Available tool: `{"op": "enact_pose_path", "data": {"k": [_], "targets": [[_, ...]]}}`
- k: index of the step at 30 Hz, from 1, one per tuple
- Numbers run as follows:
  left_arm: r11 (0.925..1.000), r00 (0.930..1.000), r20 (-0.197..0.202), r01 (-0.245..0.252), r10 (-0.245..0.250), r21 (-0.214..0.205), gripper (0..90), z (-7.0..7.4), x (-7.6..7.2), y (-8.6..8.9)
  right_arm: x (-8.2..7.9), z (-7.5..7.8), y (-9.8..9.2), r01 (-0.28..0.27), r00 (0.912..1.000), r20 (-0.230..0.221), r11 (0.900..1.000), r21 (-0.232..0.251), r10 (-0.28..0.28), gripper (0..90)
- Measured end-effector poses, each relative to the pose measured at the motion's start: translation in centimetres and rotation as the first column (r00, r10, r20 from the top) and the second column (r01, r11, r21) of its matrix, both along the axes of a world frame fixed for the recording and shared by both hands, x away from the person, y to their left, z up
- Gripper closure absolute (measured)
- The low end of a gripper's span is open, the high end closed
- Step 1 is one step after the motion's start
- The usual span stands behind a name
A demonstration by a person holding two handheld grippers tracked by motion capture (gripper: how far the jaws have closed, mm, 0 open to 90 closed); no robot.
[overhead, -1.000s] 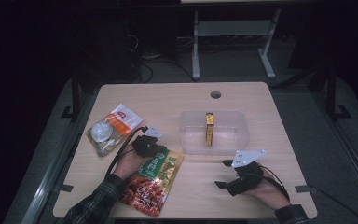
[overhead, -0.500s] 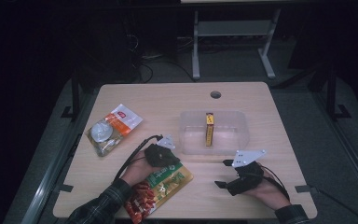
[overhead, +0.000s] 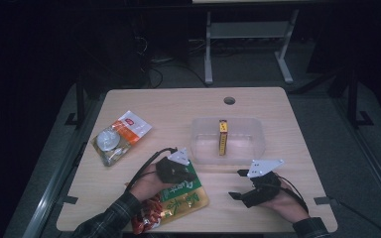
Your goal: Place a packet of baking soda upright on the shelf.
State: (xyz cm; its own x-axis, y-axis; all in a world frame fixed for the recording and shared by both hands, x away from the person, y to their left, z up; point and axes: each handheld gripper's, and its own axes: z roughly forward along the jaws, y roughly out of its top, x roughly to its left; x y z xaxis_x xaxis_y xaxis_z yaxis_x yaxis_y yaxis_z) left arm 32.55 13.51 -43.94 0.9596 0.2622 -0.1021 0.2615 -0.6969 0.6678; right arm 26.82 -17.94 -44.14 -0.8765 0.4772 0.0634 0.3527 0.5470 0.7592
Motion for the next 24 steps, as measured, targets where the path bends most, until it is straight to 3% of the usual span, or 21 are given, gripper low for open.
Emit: {"op": "enact_pose_path", "data": {"k": [3, 4, 8, 12, 15, 17, 18, 24], "targets": [[0.9997, 0.9997, 0.005, -0.025, 0.025, -0.006, 90.0, 0.5, -0.2, 1.6, 0.0, 0.0, 0.0, 0.001, 1.0000, -0.001, 1.0000, -0.002, -0.001, 19.0], [0.9985, 0.9985, 0.002, -0.054, 0.054, -0.004, 89.9, 0.8, -0.5, 3.3, -0.1, 0.0, 0.0, 0.001, 1.0000, -0.005, 1.0000, -0.003, -0.001, 19.0], [0.9946, 0.9946, 0.002, -0.104, 0.104, 0.010, 89.8, 0.6, -1.1, 6.5, 0.0, 0.0, 0.1, -0.004, 1.0000, 0.000, 1.0000, -0.004, 0.004, 19.0], [0.9870, 0.9870, 0.005, -0.161, 0.161, 0.000, 82.9, 0.4, -1.7, 9.2, -0.1, -0.1, 0.2, -0.005, 1.0000, -0.002, 1.0000, -0.006, 0.005, 19.0], [0.9831, 0.9831, 0.011, -0.183, 0.183, -0.004, 69.0, 0.4, -2.0, 10.3, -0.1, 0.0, 0.2, -0.004, 1.0000, -0.006, 0.9999, -0.009, 0.004, 19.0], [0.9800, 0.9801, -0.010, -0.199, 0.198, -0.010, 54.9, 0.3, -2.1, 11.1, -0.1, 0.0, 0.2, -0.004, 1.0000, -0.006, 1.0000, -0.009, 0.003, 19.0], [0.9768, 0.9762, -0.042, -0.214, 0.213, -0.014, 48.9, -0.1, -2.2, 11.7, 0.0, 0.0, 0.2, -0.004, 1.0000, -0.005, 0.9999, -0.010, 0.004, 19.0], [0.9743, 0.9734, -0.046, -0.225, 0.224, -0.011, 24.5, -0.9, -2.0, 11.7, 0.0, -0.1, 0.3, -0.007, 0.9999, -0.008, 0.9999, -0.011, 0.007, 19.0]]}}
